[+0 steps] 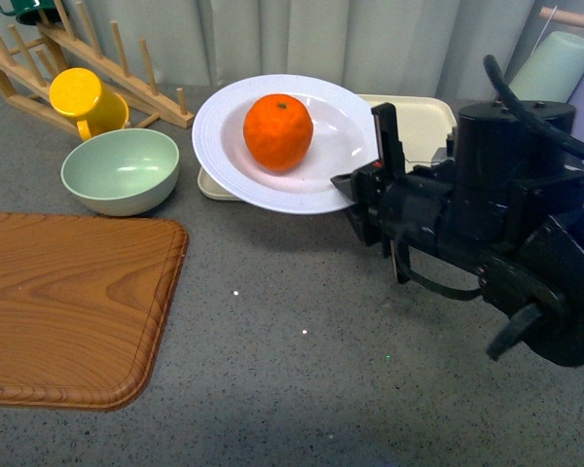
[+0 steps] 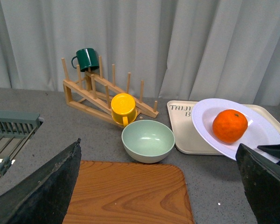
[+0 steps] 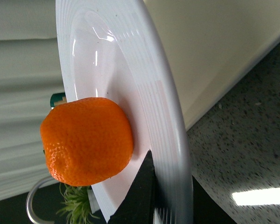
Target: Place orange and plate with both arms
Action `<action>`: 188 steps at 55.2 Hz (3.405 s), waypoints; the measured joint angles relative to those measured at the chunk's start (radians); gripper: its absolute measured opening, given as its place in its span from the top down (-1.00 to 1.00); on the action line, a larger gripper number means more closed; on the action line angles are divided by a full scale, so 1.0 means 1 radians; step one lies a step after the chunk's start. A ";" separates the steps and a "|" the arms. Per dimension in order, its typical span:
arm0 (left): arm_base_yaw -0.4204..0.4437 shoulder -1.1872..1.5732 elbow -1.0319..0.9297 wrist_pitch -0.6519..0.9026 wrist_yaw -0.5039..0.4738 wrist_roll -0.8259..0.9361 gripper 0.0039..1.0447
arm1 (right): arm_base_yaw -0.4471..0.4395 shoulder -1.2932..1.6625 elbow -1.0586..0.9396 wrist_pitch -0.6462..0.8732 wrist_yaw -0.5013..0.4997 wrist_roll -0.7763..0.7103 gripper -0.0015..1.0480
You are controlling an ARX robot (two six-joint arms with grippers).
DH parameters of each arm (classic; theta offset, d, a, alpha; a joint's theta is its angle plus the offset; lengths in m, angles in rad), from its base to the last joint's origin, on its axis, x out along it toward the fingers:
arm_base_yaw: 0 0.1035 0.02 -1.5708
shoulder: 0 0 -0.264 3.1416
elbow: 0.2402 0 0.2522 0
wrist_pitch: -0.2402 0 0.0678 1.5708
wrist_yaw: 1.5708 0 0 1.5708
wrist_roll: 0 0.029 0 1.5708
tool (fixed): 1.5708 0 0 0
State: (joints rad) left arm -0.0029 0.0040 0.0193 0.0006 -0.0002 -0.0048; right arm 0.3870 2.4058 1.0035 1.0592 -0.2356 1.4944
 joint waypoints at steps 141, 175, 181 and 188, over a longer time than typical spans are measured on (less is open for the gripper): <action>0.000 -0.001 0.000 0.000 -0.002 0.000 -0.88 | -0.212 -1.268 -0.972 0.021 0.408 -1.497 0.50; 0.000 -0.001 0.000 0.000 -0.002 0.000 -0.88 | -0.384 -1.868 -0.998 -0.531 0.235 -1.497 0.98; 0.000 -0.001 0.000 0.000 -0.002 0.000 -0.88 | -0.385 -1.934 -0.998 -0.591 0.235 -1.497 0.98; 0.000 -0.001 0.000 0.000 -0.002 0.000 -0.88 | -0.385 -1.999 -0.998 -0.652 0.235 -1.497 0.98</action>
State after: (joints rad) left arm -0.0025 0.0032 0.0193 0.0006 -0.0025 -0.0048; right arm 0.0025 0.4072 0.0055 0.4068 -0.0010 -0.0029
